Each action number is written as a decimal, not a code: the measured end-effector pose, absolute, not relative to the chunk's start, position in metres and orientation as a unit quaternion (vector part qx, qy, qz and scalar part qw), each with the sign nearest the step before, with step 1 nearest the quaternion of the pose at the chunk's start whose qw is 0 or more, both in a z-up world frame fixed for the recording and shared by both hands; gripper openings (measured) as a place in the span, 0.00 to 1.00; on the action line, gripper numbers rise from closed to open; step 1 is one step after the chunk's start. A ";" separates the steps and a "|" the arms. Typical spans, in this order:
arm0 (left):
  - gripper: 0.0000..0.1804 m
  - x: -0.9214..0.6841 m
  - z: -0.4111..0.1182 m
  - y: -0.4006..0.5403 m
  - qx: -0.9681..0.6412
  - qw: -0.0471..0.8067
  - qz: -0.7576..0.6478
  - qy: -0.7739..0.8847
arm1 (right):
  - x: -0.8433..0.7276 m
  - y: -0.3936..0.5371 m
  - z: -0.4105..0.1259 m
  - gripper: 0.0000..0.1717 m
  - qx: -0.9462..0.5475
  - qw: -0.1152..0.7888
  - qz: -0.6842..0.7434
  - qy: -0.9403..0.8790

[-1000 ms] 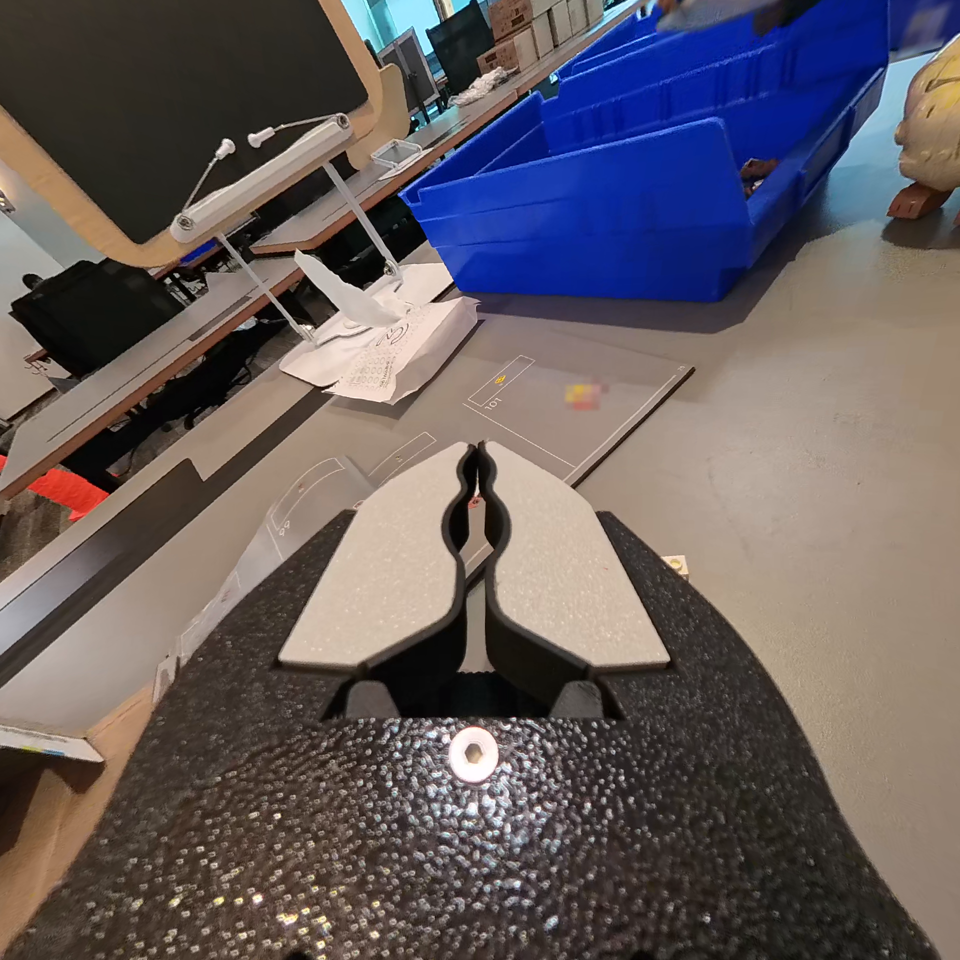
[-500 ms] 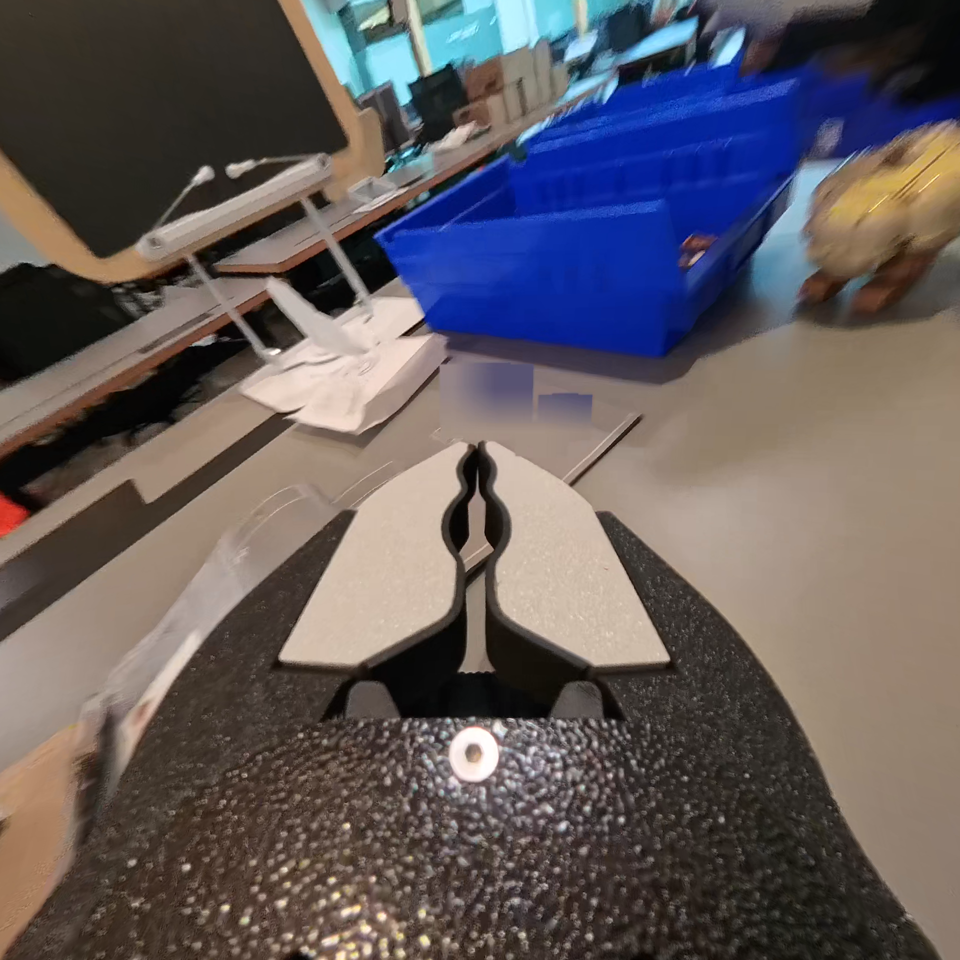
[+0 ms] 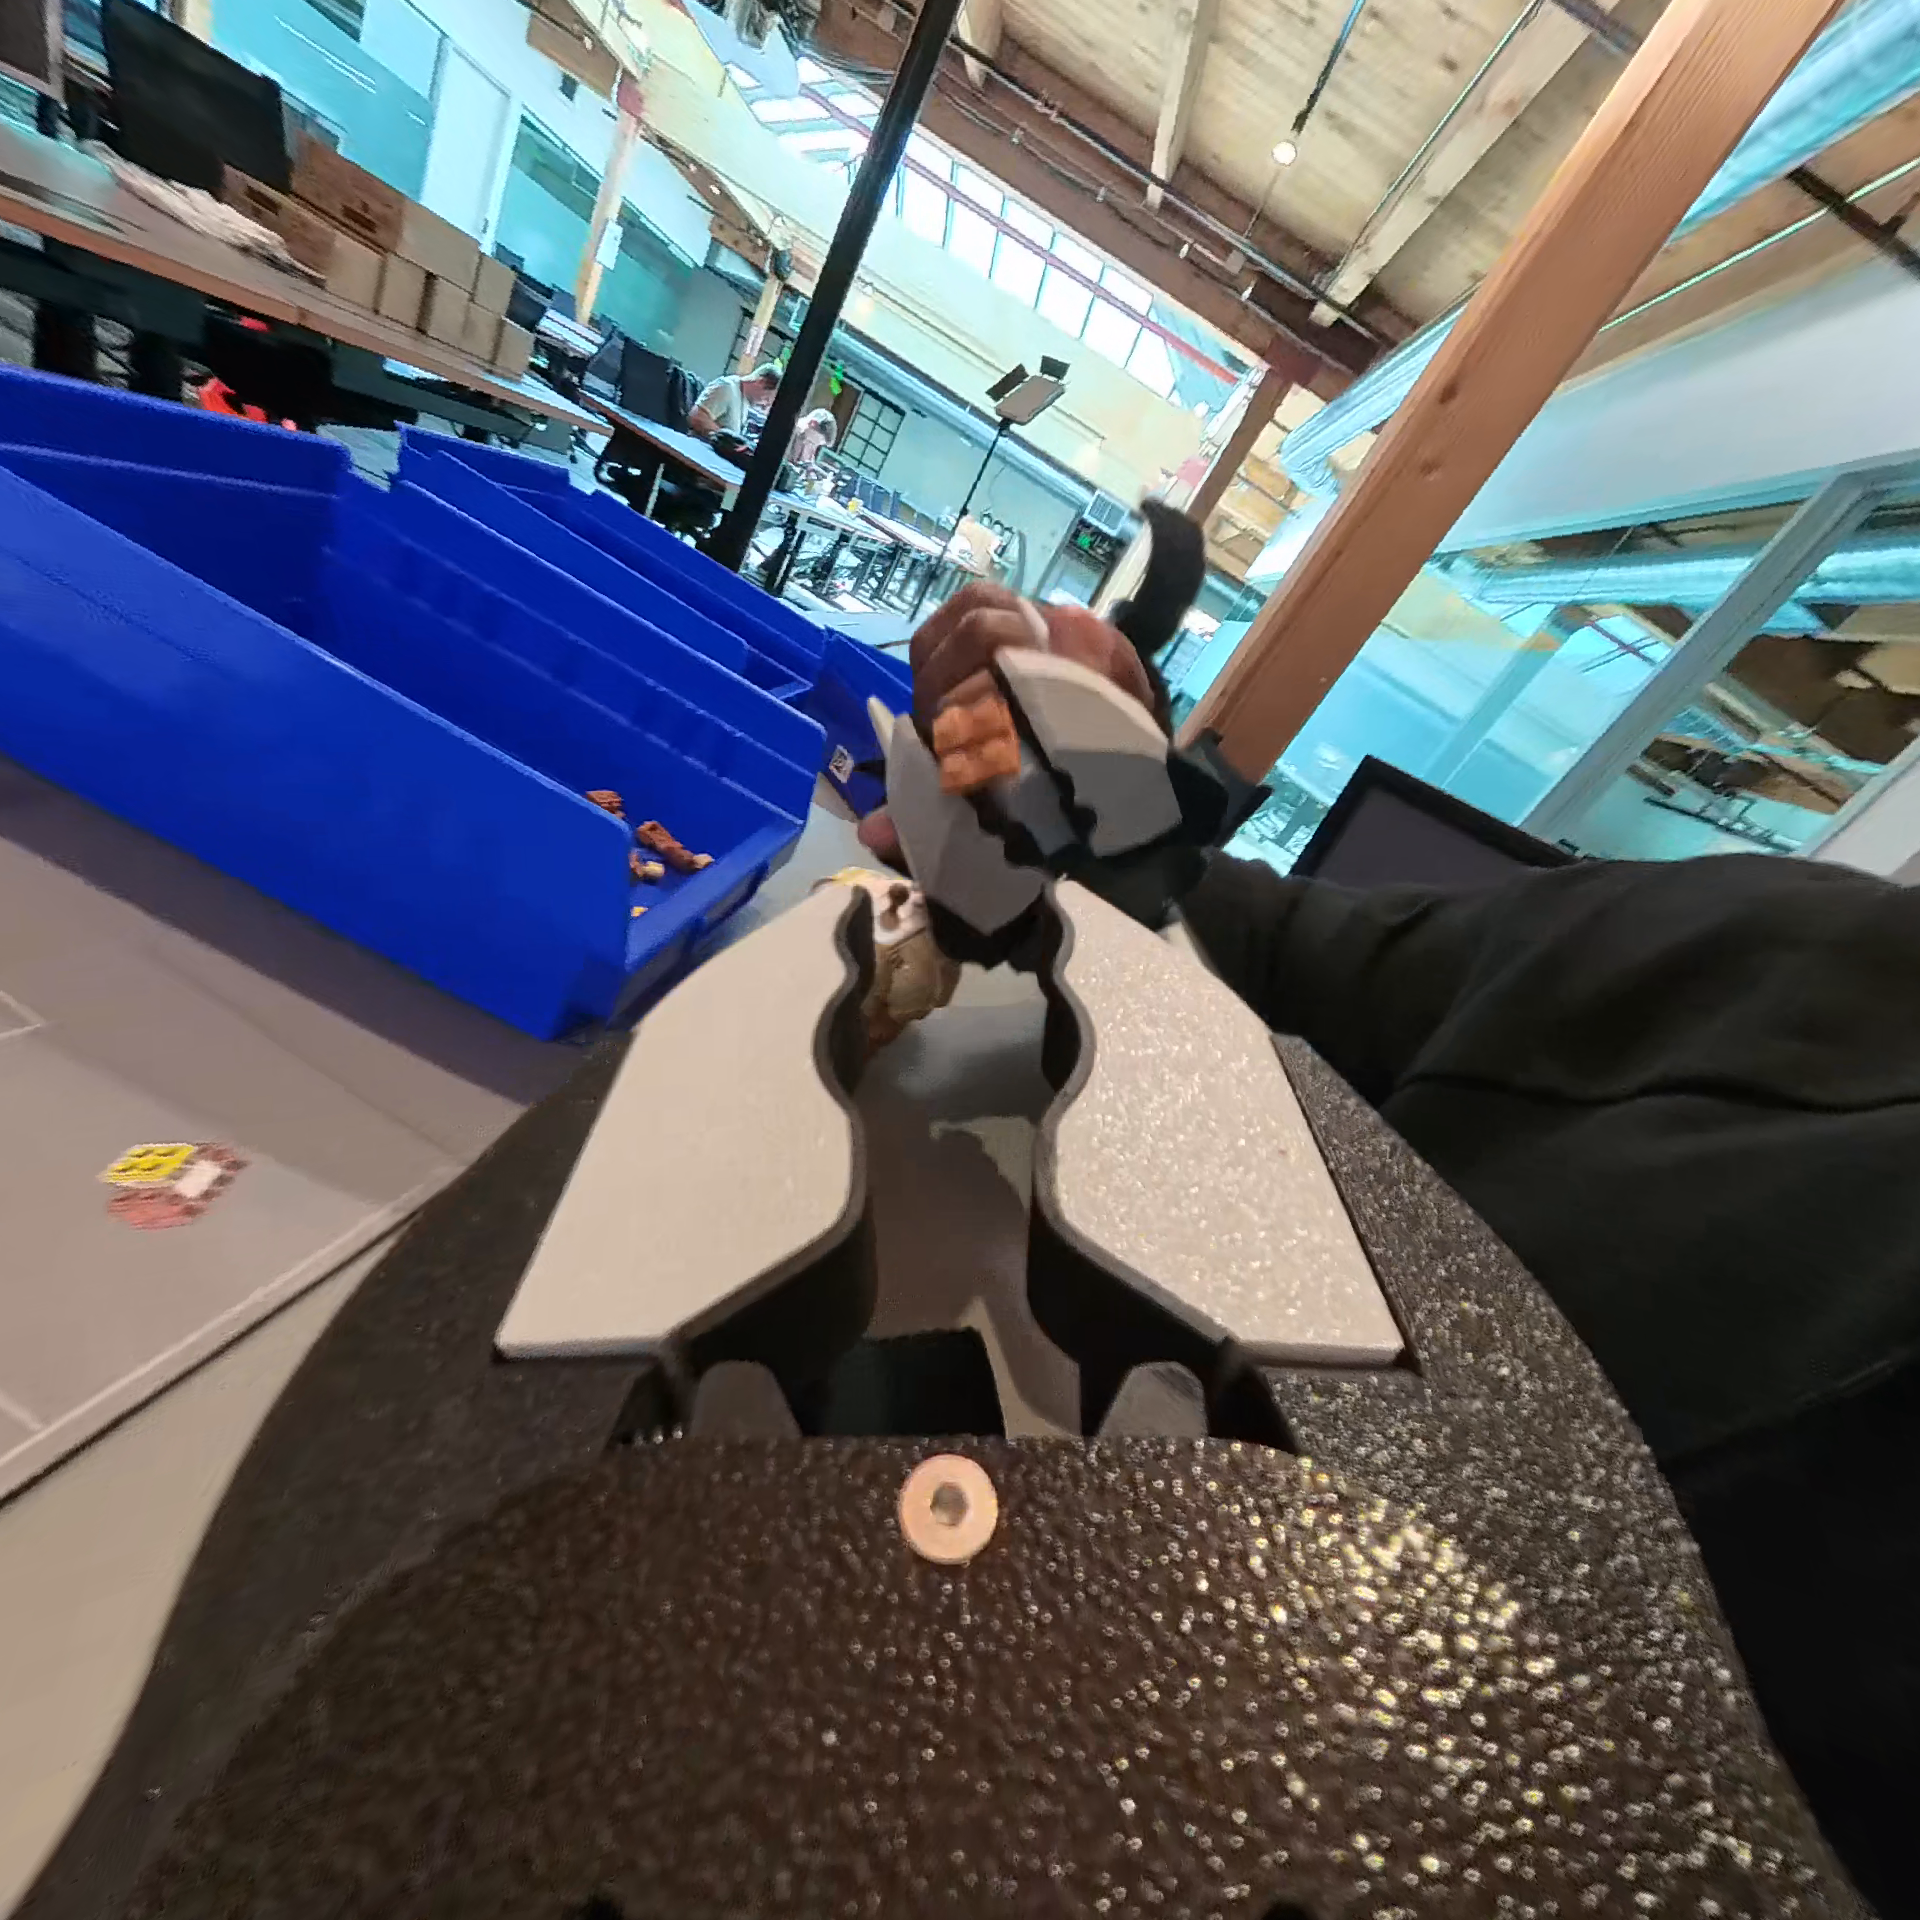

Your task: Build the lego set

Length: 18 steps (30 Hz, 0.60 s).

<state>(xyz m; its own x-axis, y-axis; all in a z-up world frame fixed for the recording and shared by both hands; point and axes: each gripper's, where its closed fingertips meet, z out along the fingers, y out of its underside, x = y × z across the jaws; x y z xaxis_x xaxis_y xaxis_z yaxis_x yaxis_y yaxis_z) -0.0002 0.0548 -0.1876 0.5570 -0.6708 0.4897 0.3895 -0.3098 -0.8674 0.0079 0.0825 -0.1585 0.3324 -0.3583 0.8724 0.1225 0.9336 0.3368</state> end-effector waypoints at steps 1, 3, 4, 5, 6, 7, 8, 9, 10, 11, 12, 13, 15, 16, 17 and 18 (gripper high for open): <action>0.16 0.001 -0.187 0.053 -0.664 0.575 -0.468 0.099 | 0.006 0.073 -0.161 0.09 0.116 0.809 -0.153 -0.555; 0.16 0.004 -0.186 0.048 -0.654 0.569 -0.491 0.090 | 0.003 0.059 -0.165 0.09 0.134 0.811 -0.165 -0.546; 0.16 0.005 -0.184 0.045 -0.646 0.566 -0.504 0.088 | 0.001 0.053 -0.166 0.09 0.138 0.812 -0.168 -0.542; 0.16 0.006 -0.183 0.042 -0.640 0.563 -0.516 0.086 | 0.000 0.049 -0.167 0.09 0.139 0.813 -0.169 -0.540; 0.16 0.007 -0.182 0.039 -0.636 0.559 -0.524 0.086 | -0.001 0.045 -0.168 0.09 0.139 0.814 -0.168 -0.538; 0.15 0.008 -0.182 0.036 -0.635 0.557 -0.528 0.087 | -0.002 0.041 -0.170 0.09 0.141 0.814 -0.167 -0.538; 0.14 0.008 -0.184 0.034 -0.635 0.556 -0.528 0.088 | -0.003 0.038 -0.171 0.09 0.143 0.815 -0.167 -0.536; 0.13 0.008 -0.185 0.033 -0.638 0.557 -0.525 0.087 | -0.004 0.036 -0.171 0.09 0.142 0.817 -0.169 -0.532; 0.11 0.006 -0.187 0.031 -0.639 0.560 -0.521 0.086 | -0.005 0.033 -0.173 0.09 0.142 0.818 -0.170 -0.532; 0.09 0.005 -0.188 0.028 -0.636 0.563 -0.520 0.090 | -0.006 0.031 -0.175 0.09 0.143 0.816 -0.171 -0.533; 0.09 0.004 -0.191 0.025 -0.638 0.562 -0.518 0.094 | -0.007 0.028 -0.178 0.09 0.145 0.817 -0.167 -0.532; 0.09 0.002 -0.195 0.021 -0.642 0.561 -0.513 0.100 | -0.008 0.025 -0.181 0.09 0.144 0.818 -0.162 -0.534; 0.09 -0.002 -0.206 0.016 -0.660 0.564 -0.485 0.109 | -0.013 0.019 -0.192 0.10 0.131 0.814 -0.153 -0.545; 0.09 -0.007 -0.214 0.013 -0.673 0.565 -0.463 0.115 | -0.015 0.016 -0.200 0.10 0.122 0.808 -0.149 -0.557; 0.09 -0.012 -0.223 0.011 -0.691 0.566 -0.432 0.123 | -0.019 0.015 -0.209 0.10 0.110 0.800 -0.141 -0.573; 0.09 -0.020 -0.233 0.009 -0.712 0.566 -0.395 0.128 | -0.022 0.014 -0.219 0.11 0.093 0.790 -0.134 -0.591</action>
